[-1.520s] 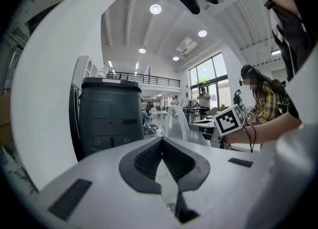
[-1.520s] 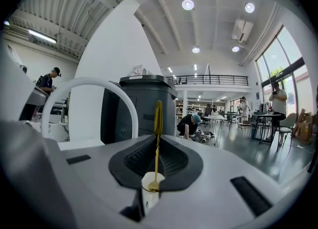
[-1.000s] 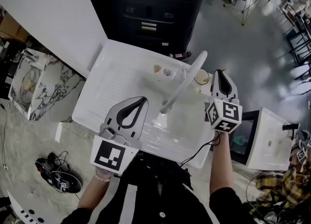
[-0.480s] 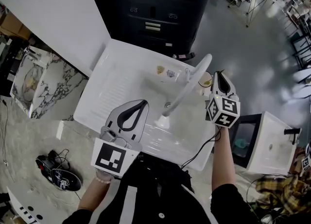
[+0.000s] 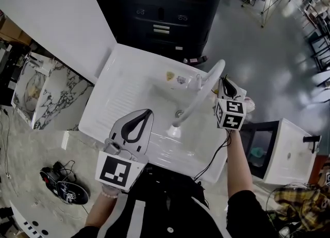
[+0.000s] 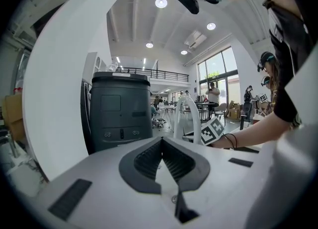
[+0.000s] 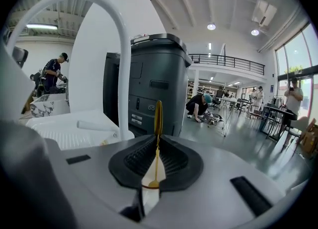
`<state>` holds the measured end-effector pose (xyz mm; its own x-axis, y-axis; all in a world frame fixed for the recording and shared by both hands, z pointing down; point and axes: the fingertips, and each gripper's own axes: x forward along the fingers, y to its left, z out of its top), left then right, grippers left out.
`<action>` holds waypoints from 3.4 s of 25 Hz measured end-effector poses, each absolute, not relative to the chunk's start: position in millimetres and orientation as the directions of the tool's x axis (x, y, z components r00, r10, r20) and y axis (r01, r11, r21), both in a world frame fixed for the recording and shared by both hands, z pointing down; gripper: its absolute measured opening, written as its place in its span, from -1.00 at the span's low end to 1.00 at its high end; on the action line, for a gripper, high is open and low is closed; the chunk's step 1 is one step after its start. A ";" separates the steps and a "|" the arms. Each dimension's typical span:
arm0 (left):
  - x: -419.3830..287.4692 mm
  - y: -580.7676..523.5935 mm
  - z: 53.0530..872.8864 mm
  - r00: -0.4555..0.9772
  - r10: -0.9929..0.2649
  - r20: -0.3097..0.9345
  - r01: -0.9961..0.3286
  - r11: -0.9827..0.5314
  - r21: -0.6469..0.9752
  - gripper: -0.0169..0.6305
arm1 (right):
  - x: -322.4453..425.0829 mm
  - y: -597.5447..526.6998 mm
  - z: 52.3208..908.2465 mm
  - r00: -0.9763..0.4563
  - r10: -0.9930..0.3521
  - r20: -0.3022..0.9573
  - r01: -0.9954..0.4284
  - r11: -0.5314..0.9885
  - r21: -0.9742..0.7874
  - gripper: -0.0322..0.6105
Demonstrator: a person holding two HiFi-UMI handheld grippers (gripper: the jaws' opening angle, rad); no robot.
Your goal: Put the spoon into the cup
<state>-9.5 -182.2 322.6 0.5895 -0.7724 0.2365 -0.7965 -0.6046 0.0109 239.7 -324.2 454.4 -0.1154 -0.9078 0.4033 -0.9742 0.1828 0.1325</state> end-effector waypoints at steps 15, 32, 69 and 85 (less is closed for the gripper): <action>-17.6 -184.9 331.1 0.560 -0.789 0.253 -0.819 -0.574 0.022 -0.96 | 220.9 -347.2 478.3 -0.129 -0.870 0.476 -0.935 0.267 0.234 -0.83; -30.9 -183.5 329.9 0.537 -0.807 0.245 -0.830 -0.558 -0.018 -0.96 | 219.8 -360.1 483.9 -0.068 -0.855 0.514 -0.921 0.251 0.297 -0.83; -23.1 -179.0 317.0 0.627 -0.747 0.223 -0.764 -0.645 -0.010 -0.96 | 204.3 -288.6 472.6 -0.124 -0.853 0.506 -0.958 0.236 0.162 -0.68; -7.7 -180.4 310.3 0.696 -0.697 0.172 -0.706 -0.708 -0.014 -0.96 | 201.2 -236.5 436.5 -0.125 -0.910 0.396 -0.982 0.170 0.082 -0.87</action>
<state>-7.7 -180.4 310.3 0.6958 -0.6974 0.1719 -0.7061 -0.7080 -0.0142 201.2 -236.5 436.5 -0.1249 -0.9099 0.3956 -0.9820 0.1703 0.0817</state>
